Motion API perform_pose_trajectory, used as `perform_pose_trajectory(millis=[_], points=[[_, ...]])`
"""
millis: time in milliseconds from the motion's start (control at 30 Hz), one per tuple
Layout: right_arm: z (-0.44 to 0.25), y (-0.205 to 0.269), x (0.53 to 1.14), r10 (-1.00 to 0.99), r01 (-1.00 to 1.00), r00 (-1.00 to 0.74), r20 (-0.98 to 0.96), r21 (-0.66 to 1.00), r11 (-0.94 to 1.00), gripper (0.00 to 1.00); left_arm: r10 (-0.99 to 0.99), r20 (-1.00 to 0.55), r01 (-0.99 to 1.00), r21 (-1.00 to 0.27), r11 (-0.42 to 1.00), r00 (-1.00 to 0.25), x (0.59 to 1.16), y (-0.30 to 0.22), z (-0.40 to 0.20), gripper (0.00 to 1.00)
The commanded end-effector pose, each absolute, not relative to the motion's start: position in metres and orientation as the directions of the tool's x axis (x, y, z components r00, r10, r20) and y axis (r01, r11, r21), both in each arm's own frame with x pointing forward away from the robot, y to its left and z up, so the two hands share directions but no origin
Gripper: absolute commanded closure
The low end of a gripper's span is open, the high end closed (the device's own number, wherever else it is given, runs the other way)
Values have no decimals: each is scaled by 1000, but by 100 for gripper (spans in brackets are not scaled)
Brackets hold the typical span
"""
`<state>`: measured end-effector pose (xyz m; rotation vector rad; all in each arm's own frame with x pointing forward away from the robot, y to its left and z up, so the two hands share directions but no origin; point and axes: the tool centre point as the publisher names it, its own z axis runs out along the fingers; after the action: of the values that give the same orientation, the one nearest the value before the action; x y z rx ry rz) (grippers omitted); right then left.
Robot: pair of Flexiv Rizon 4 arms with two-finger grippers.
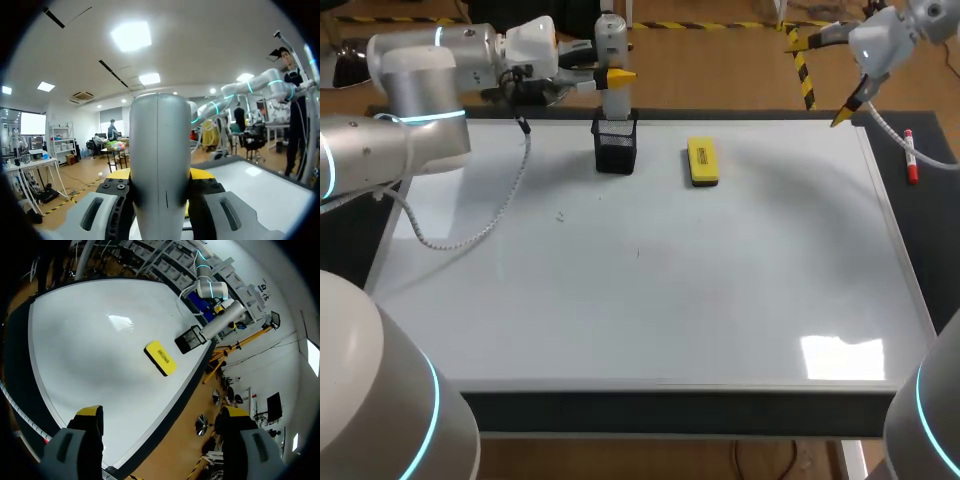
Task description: Pick up the inspection probe, press it on each red-marked spot on the whiteboard one by one, put down the probe, pick up the eraser, and wipe off all the red marks.
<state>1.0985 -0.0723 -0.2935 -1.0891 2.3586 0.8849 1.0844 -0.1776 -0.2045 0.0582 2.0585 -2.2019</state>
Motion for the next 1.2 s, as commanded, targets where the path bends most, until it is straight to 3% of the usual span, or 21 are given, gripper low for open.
perform_pose_trajectory(millis=[33,1200], points=[[-293,-73,1099,-536,-781,-618,-575,377,497,0,-54,-112,115,-991,-68,-992,1087,-177,-207,100],[-293,-73,1099,-536,-781,-618,-575,377,497,0,-44,-37,40,-996,-75,-998,1079,-173,-243,100]])
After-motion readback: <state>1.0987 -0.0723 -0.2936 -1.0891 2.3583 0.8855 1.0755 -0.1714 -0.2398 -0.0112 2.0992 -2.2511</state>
